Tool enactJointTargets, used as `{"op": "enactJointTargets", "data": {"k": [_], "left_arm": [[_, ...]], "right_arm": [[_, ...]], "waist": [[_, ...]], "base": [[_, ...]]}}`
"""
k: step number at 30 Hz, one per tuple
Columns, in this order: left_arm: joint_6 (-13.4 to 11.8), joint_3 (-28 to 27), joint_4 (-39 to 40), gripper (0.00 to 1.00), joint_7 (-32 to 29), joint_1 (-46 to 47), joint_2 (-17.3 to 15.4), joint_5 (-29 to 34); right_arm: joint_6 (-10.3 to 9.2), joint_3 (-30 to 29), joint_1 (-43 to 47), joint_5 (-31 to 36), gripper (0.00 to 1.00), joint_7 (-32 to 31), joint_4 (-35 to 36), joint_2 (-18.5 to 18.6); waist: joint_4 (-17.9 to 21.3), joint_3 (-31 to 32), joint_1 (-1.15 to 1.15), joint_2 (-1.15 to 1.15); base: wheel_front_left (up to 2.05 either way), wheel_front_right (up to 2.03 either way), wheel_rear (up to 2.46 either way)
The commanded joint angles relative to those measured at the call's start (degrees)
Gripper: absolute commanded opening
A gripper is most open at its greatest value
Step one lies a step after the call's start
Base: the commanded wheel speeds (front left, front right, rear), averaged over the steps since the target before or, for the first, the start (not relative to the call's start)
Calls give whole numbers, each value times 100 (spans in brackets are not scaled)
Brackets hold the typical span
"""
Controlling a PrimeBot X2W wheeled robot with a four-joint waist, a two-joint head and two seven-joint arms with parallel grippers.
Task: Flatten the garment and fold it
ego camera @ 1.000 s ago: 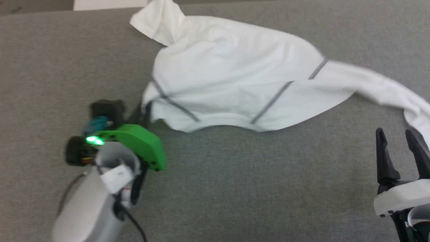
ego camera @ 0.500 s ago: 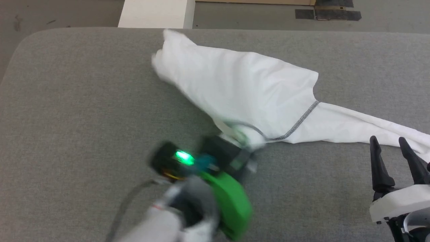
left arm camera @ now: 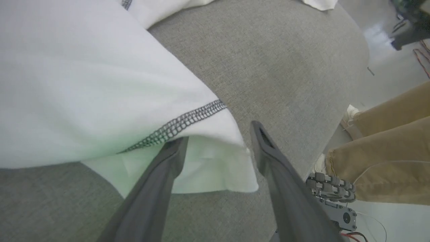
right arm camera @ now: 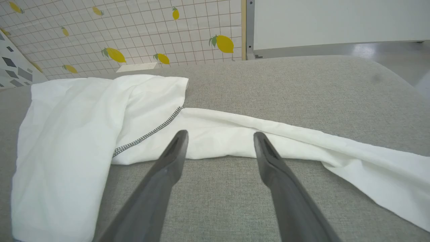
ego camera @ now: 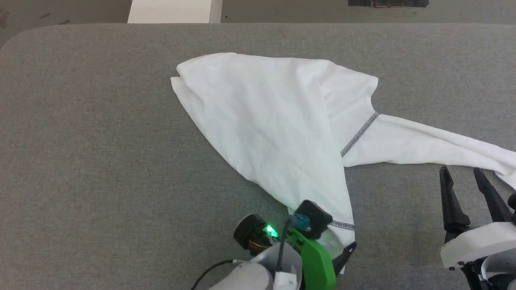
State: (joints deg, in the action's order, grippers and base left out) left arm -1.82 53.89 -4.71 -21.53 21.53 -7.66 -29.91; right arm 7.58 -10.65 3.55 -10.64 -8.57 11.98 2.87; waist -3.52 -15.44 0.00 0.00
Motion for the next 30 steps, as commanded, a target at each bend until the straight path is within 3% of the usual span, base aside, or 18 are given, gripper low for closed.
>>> {"op": "enactJointTargets", "data": {"k": [1, 7, 10, 16, 30], "left_arm": [[-54, -142, -13, 100, 77, -90, -13, -117], [-507, -1167, 393, 100, 300, -235, -379, -643], [-806, -1721, 568, 100, 397, -101, -767, -602], [-1187, -2346, 356, 100, 434, 270, -1169, -497], [-1221, -2459, -1295, 100, 207, 1221, -1003, -523]], "right_arm": [[-9, -8, 33, 5, 100, -13, -15, 0], [-9, -4, 18, 19, 100, -65, -13, 0], [-9, 21, 6, 38, 100, -93, 17, 0], [-9, 52, -65, 146, 100, -177, 209, 0], [-9, 51, -275, 108, 100, -244, 417, 0]], "waist": [[-56, 5, 0, 0], [-202, 37, 0, 0], [-238, 8, 0, 0], [-167, -209, 0, 0], [375, -814, 0, 0]], "base": [[0, 0, 0], [0, 0, 0], [0, 0, 0], [0, 0, 0], [0, 0, 0]]}}
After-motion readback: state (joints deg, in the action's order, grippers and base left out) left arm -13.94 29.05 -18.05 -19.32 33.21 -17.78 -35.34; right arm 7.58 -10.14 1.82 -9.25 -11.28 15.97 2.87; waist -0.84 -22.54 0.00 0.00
